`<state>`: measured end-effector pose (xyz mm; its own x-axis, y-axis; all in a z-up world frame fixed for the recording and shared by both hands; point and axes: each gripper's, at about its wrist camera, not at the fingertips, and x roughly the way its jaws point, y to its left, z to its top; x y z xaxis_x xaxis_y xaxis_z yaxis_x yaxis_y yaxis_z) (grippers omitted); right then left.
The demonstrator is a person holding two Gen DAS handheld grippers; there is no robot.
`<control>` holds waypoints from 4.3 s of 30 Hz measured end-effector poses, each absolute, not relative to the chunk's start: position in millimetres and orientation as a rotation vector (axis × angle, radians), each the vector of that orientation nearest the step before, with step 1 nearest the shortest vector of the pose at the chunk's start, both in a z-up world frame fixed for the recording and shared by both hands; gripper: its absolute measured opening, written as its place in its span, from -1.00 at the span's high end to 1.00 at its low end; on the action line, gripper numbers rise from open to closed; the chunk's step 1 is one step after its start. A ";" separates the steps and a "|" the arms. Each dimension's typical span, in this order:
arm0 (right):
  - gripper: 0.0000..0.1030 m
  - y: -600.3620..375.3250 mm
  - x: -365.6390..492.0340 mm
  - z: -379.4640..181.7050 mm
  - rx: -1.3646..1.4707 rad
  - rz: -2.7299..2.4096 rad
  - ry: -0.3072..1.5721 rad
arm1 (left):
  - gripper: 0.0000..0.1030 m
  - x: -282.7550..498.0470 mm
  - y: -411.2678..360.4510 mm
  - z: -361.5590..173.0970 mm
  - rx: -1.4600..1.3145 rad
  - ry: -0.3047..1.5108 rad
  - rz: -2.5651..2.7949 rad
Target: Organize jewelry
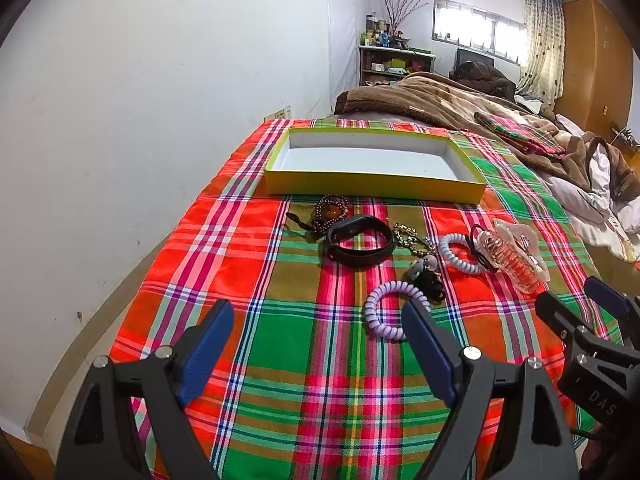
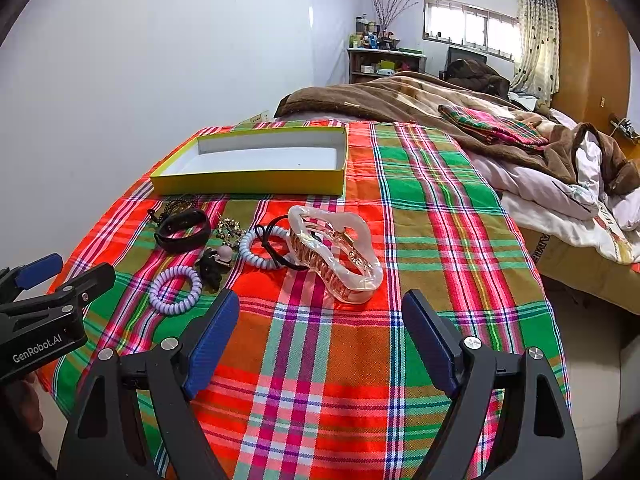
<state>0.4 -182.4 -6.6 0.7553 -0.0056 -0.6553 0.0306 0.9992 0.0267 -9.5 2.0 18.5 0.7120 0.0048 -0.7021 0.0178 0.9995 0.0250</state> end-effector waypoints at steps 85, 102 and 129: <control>-0.16 -245.7 102.8 -34.4 0.086 0.156 0.856 | -0.11 55.0 -8.4 -28.1 0.075 0.976 -0.180; 0.77 -239.7 105.7 -34.1 0.096 0.196 0.880 | 0.78 54.8 -16.1 -24.4 0.097 0.956 -0.241; 0.77 -248.7 84.8 -3.4 0.131 0.151 0.801 | 0.79 51.6 -4.9 11.5 0.023 0.868 -0.259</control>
<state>84.8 -248.7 -3.4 0.6862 0.1840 -0.7037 -0.0850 0.9811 0.1737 51.6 -4.9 11.5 0.6171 -0.2158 -0.7567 0.2347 0.9684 -0.0849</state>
